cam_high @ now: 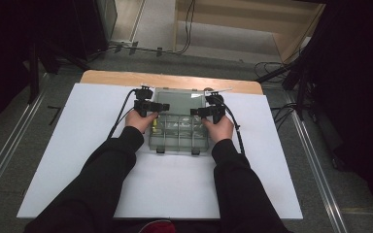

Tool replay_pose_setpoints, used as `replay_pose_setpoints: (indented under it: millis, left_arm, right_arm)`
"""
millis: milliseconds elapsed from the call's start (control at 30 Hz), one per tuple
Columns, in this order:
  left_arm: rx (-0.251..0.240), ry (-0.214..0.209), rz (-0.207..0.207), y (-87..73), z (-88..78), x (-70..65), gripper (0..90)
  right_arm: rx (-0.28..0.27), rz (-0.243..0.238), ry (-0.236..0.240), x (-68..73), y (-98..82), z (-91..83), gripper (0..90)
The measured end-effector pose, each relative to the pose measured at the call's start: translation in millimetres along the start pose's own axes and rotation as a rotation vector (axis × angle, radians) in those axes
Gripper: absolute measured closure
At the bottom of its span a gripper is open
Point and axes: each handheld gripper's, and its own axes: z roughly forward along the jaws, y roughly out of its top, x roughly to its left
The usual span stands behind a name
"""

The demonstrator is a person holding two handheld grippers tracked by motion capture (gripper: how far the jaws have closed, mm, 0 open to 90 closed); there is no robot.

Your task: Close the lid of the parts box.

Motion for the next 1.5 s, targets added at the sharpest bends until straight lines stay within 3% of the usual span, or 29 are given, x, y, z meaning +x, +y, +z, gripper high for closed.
replay_pose_setpoints:
  millis: [133, 367, 733, 900, 1500]
  left_arm:
    - [-0.019, 0.01, 0.032, 1.0, -3.1, -1.0, 27.8]
    - [-0.051, -0.005, 0.039, 3.9, -9.6, -1.9, 30.1]
    - [-0.091, -0.02, 0.055, 9.4, -24.0, -6.7, 34.1]
    - [-0.095, -0.017, 0.088, 10.9, -31.1, -10.2, 34.1]
    - [-0.122, -0.051, 0.148, 5.5, -56.5, -19.9, 34.3]
  right_arm:
    - [-0.005, -0.015, -0.005, 0.5, 0.7, -1.4, 24.2]
    - [-0.036, 0.002, 0.025, -3.3, 4.3, -9.6, 28.6]
    - [-0.057, -0.015, 0.057, -4.5, 10.3, -27.5, 31.6]
    - [-0.067, -0.031, 0.063, -3.1, 11.1, -34.5, 31.7]
    - [-0.097, -0.098, 0.082, 1.3, 5.1, -55.5, 36.8]
